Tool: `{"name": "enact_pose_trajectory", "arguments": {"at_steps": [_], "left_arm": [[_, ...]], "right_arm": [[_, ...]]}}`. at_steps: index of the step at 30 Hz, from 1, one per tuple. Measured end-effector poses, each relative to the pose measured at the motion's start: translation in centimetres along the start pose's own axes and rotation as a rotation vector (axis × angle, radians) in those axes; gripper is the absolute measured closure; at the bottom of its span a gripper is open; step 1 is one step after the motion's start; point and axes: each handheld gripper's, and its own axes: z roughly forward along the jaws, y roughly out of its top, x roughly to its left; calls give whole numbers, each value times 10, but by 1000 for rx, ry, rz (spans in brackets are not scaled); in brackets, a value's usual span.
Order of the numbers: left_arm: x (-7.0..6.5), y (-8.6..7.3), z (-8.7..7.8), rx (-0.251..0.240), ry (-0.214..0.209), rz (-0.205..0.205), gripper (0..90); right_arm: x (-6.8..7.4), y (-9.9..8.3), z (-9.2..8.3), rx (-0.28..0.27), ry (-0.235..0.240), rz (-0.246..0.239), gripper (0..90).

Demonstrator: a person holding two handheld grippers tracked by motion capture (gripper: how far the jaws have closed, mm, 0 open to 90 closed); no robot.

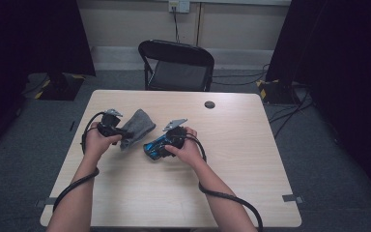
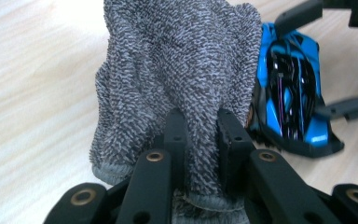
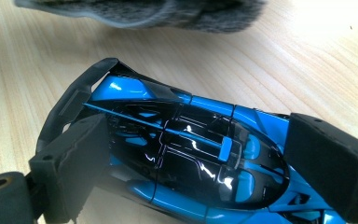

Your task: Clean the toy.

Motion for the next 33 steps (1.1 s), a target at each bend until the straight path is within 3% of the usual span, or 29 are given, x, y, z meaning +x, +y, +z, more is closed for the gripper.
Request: {"name": "enact_pose_trajectory", "arguments": {"at_steps": [19,21,27,30,33], "left_arm": [[-14,30,47,19,6,10,768],[-16,33,51,9,7,-3,768],[-19,43,59,38,13,44,767],[-21,47,63,37,22,38,767],[-24,51,70,55,24,66,765]], "right_arm": [[-1,1,0,6,3,-3,69],[0,0,0,3,1,-1,69],[0,0,0,0,1,0,69],[0,1,0,7,1,-3,69],[0,0,0,6,1,-1,69]]}}
